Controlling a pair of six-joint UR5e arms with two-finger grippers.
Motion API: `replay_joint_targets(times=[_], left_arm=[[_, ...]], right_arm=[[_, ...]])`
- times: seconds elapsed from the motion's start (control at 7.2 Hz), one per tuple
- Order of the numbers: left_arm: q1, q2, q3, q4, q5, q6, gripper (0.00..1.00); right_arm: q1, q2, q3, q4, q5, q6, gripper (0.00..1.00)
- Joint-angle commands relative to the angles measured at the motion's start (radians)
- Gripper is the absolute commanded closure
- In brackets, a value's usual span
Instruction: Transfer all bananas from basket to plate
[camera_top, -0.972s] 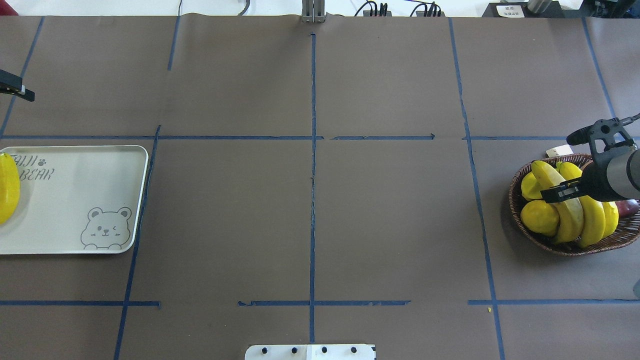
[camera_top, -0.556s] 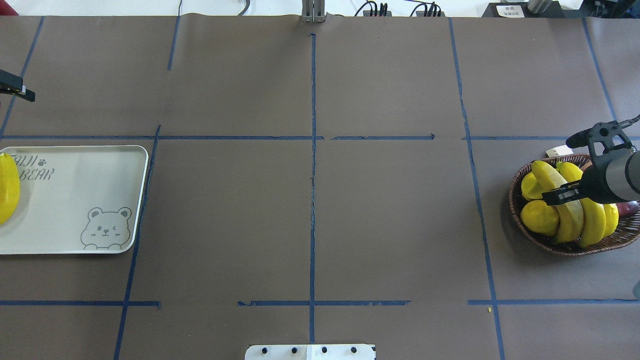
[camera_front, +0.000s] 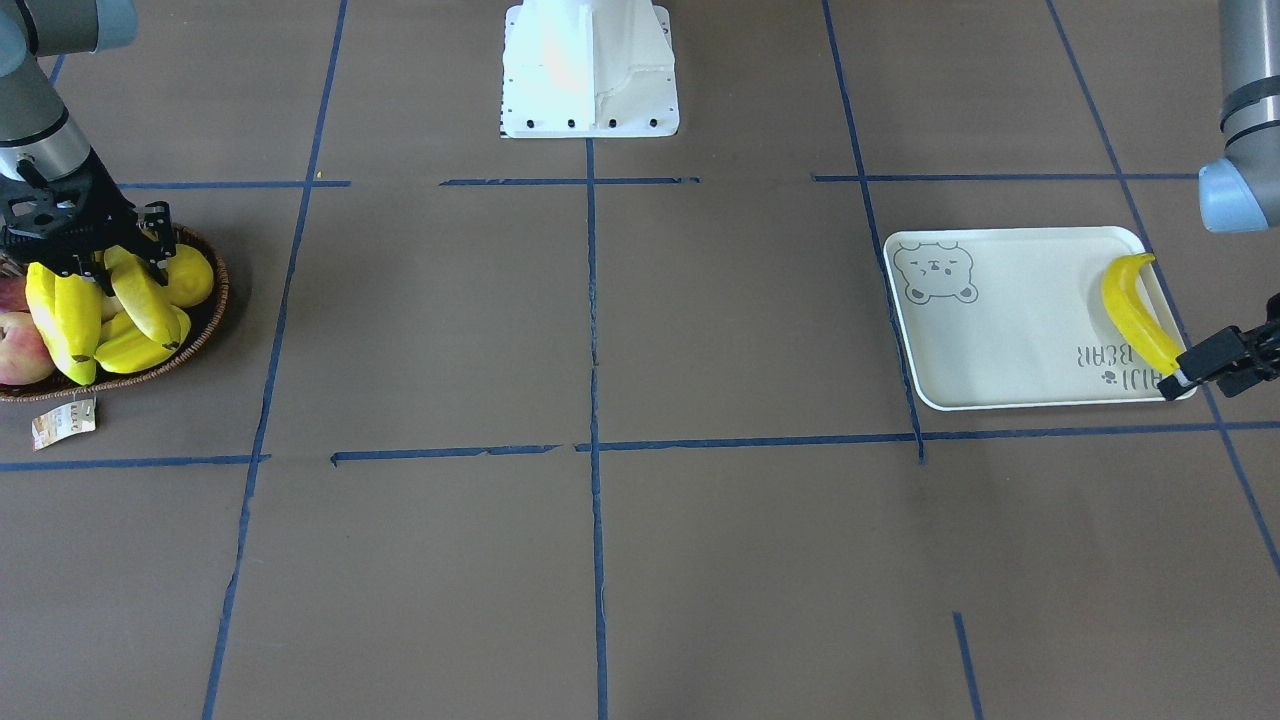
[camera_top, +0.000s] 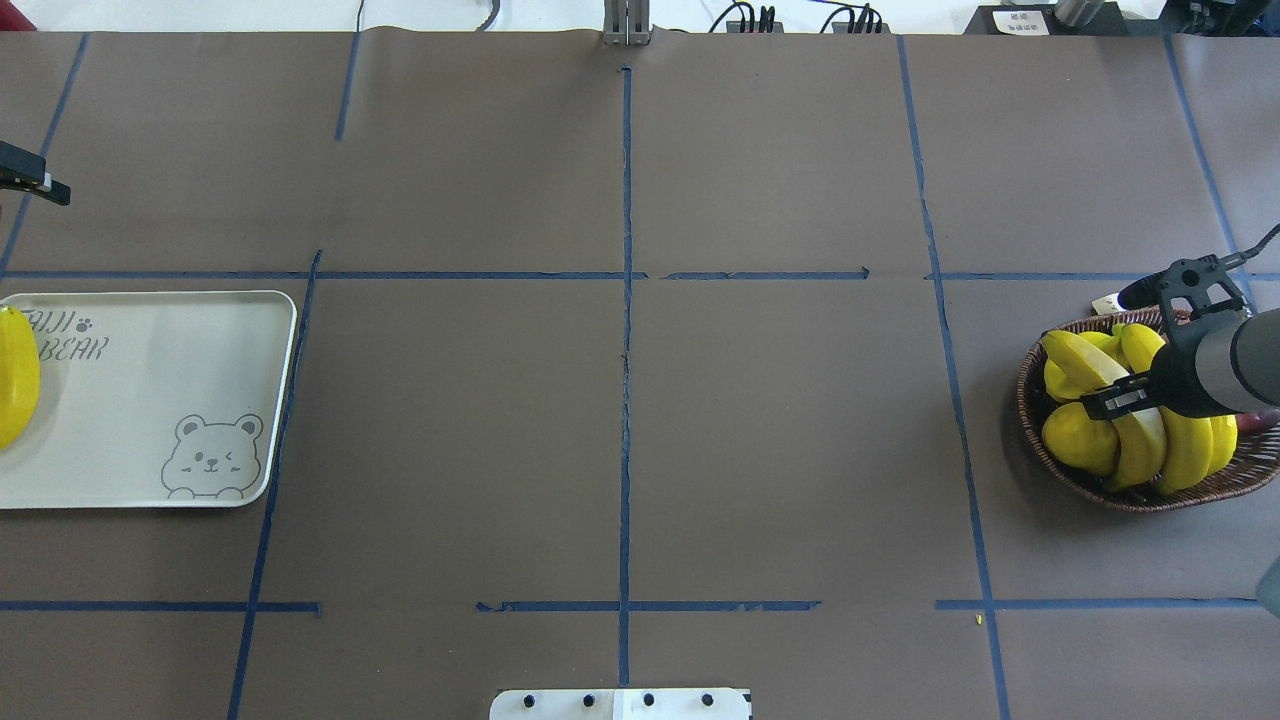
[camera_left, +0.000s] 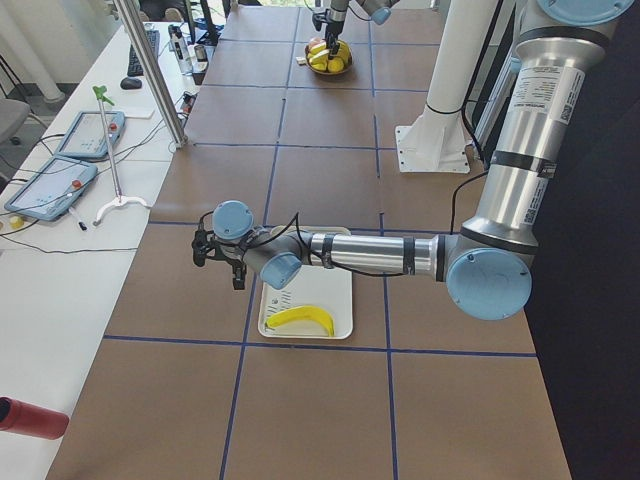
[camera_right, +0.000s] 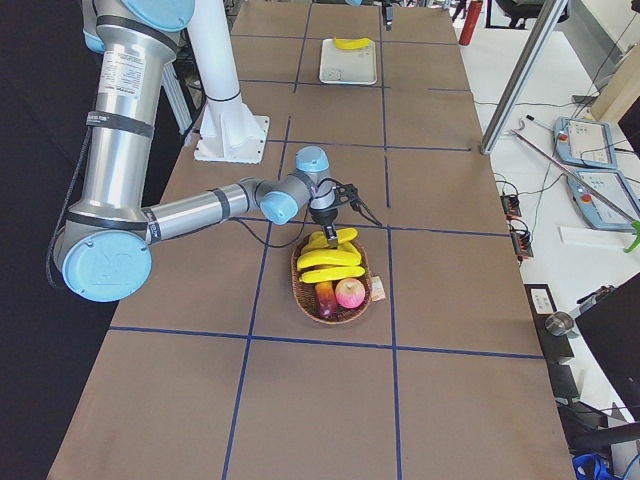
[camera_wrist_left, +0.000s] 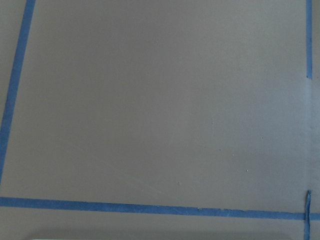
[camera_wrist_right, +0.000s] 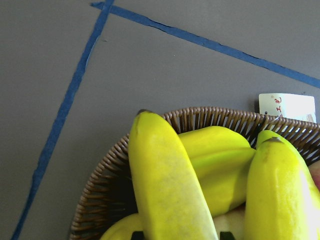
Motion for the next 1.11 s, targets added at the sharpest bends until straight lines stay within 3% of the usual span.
replay_joint_targets(times=[0.0, 0.28, 0.56, 0.83, 0.97], left_arm=[[0.0, 0.002, -0.001, -0.001, -0.001, 0.0, 0.0], [0.0, 0.002, -0.002, -0.001, -0.002, 0.0, 0.0], [0.0, -0.003, -0.004, -0.001, -0.004, -0.002, 0.0], [0.005, -0.007, -0.022, -0.023, -0.007, 0.0, 0.0], [0.034, -0.009, -0.045, -0.024, -0.007, -0.008, 0.0]], right_arm=[[0.0, 0.0, 0.002, 0.009, -0.004, -0.001, 0.83], [0.03, -0.002, 0.054, -0.002, 0.01, -0.003, 0.96], [0.104, 0.013, 0.12, -0.078, 0.059, -0.005, 0.98], [0.113, 0.149, 0.124, -0.157, 0.082, 0.006, 0.98], [0.113, 0.265, 0.051, -0.155, 0.082, 0.018, 0.99]])
